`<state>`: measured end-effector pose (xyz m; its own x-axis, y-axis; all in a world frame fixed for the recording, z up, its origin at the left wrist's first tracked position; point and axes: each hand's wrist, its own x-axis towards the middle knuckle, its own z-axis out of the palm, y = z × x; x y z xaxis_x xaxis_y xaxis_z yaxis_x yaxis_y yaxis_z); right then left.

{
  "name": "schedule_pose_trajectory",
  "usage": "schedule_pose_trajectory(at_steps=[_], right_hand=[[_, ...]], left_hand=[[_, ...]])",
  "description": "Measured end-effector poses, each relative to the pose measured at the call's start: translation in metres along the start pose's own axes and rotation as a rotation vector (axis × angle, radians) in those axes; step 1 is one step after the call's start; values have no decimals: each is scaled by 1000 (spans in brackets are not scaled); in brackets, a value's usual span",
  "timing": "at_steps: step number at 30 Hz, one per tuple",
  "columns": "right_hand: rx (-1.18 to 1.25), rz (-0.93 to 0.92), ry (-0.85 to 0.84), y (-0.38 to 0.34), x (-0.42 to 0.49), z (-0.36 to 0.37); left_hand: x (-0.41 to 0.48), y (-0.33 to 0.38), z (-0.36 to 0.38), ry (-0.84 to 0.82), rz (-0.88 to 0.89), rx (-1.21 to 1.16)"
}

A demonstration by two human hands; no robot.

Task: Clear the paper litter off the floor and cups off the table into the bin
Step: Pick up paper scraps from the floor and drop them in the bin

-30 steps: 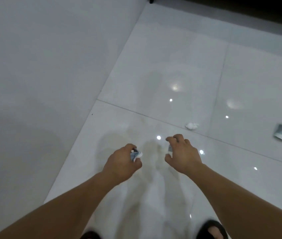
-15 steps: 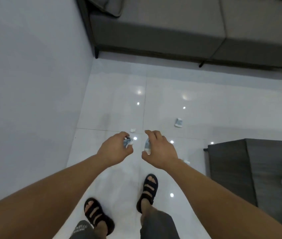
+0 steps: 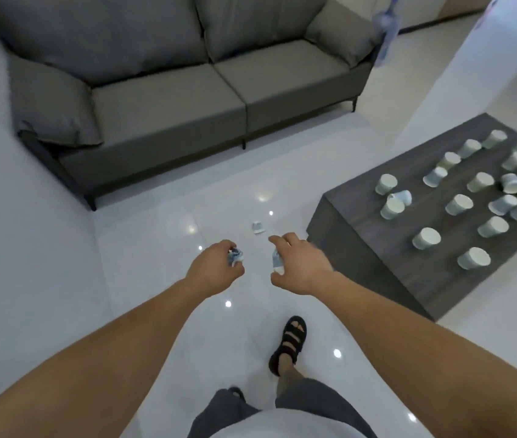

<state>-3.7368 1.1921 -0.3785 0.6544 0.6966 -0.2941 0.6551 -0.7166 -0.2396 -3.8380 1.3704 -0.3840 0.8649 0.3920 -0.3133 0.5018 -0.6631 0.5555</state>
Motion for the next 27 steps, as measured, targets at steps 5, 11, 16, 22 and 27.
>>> schedule_pose_trajectory(at_steps=[5,11,16,22,27], right_hand=[[135,238,96,51,-91,-3],[233,502,160,150,-195,5],[282,669,231,249,-293,10],[285,832,251,366,-422,9],[315,966,262,442,-499,6]], left_hand=[[-13,76,29,-106,182,75],[-28,197,99,-237,396,161],[-51,318,191,-332,543,234],[-101,459,313,-446,705,252],[-123,543,386,-558,814,285]])
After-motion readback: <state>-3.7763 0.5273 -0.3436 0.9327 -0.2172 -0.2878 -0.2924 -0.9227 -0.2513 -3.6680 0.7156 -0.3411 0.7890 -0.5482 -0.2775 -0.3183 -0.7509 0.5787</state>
